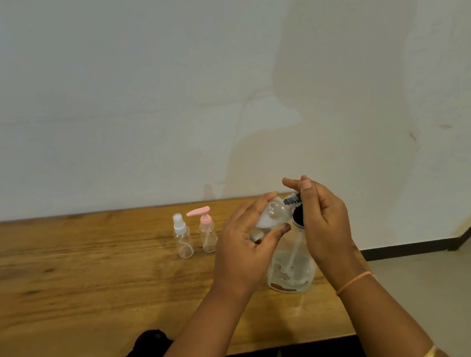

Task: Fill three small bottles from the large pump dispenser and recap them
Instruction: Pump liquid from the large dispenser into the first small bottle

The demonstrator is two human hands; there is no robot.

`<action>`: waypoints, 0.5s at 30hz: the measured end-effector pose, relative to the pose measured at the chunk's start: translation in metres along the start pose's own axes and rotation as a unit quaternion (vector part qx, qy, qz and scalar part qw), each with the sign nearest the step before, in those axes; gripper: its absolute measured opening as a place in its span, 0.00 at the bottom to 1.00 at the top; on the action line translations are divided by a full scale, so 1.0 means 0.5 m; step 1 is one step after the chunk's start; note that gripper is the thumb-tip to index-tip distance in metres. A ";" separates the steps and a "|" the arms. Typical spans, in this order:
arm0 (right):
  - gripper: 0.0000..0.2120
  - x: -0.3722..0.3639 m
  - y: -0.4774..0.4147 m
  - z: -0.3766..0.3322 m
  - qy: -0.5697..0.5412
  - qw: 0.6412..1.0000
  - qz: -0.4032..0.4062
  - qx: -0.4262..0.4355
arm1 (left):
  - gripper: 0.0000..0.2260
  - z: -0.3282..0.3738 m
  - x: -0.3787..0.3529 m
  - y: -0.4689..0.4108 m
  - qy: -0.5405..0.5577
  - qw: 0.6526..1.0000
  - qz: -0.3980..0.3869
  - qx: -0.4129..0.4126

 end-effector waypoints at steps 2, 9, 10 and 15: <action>0.18 0.002 -0.003 -0.007 -0.015 1.000 0.003 -0.002 | 0.24 0.006 0.000 -0.004 0.010 1.000 0.004 -0.003; 0.15 0.007 -0.005 -0.018 0.005 1.000 0.008 0.022 | 0.27 0.012 0.002 -0.005 0.020 1.000 0.011 -0.020; 0.16 0.005 -0.004 -0.013 0.006 1.000 0.012 0.026 | 0.26 0.010 0.002 -0.005 0.021 1.000 0.010 -0.018; 0.14 0.000 -0.004 0.003 0.024 0.999 0.014 0.026 | 0.24 -0.002 -0.001 -0.002 0.008 1.000 0.003 -0.003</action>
Point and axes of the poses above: each hand's wrist, its own y-axis away from the middle knuckle, its own x-axis out of the back of the hand, z = x × y, the point moved 2 cm from there along -y, towards the middle knuckle, and after that the axes turned 12 degrees about z, right-handed, at the moved point
